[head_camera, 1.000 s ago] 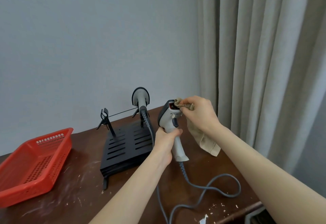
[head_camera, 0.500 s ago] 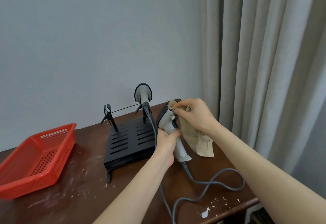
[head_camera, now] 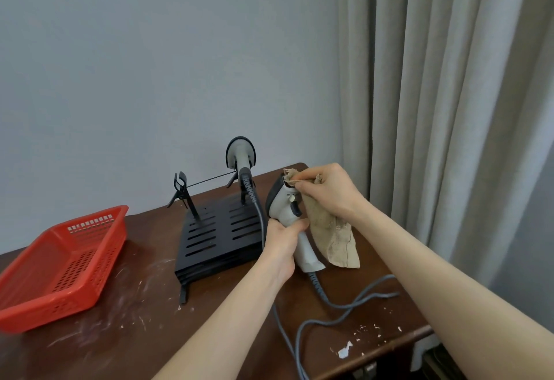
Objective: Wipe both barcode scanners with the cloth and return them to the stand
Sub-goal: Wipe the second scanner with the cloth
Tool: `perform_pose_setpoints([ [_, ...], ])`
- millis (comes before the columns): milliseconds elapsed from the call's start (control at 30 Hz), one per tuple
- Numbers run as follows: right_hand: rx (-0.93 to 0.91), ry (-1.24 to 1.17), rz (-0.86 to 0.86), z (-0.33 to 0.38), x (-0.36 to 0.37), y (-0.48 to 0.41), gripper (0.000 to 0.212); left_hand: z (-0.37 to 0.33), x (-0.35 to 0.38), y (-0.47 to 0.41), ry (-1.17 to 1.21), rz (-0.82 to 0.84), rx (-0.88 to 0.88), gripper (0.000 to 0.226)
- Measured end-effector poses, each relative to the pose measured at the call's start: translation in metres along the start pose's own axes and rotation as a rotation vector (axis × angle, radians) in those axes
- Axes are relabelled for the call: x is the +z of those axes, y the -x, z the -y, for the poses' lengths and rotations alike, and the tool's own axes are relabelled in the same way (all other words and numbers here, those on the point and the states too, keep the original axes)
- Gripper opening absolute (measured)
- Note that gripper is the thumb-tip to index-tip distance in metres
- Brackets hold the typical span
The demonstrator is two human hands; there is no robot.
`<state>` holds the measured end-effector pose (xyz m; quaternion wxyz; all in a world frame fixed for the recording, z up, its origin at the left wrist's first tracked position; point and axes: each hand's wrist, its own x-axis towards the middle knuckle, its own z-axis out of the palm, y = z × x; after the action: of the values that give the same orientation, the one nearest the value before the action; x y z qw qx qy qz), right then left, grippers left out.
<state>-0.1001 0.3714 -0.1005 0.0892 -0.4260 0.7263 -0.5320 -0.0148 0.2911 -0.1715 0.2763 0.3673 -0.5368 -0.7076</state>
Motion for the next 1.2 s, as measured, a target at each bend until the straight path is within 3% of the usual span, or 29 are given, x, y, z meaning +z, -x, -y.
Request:
perform_pose_setpoints([
  [267, 0.135, 0.366, -0.12, -0.014, -0.003, -0.002, 0.022, 0.005, 0.001, 0.003, -0.071, -0.032, -0.006, 0.044],
  [467, 0.01, 0.017, -0.022, -0.006, 0.002, -0.002, 0.019, 0.0, -0.002, 0.0, -0.015, 0.043, -0.003, 0.052],
  [667, 0.167, 0.402, -0.104, -0.015, -0.002, -0.005, 0.021, 0.004, -0.003, 0.003, -0.064, 0.002, -0.057, 0.04],
  [733, 0.152, 0.348, -0.088, -0.014, -0.001, -0.005, 0.021, 0.004, -0.003, 0.004, -0.06, 0.005, -0.061, 0.038],
  [867, 0.025, 0.009, -0.002, -0.007, 0.003, -0.004, 0.019, -0.001, -0.002, 0.004, -0.006, 0.051, -0.051, 0.037],
  [1067, 0.165, 0.389, -0.119, -0.012, -0.004, -0.005, 0.022, 0.001, -0.002, 0.004, -0.041, 0.02, -0.041, 0.035],
  [1200, 0.033, 0.096, 0.014, -0.005, -0.003, -0.002, 0.016, -0.002, -0.001, 0.003, -0.043, 0.013, -0.019, 0.037],
])
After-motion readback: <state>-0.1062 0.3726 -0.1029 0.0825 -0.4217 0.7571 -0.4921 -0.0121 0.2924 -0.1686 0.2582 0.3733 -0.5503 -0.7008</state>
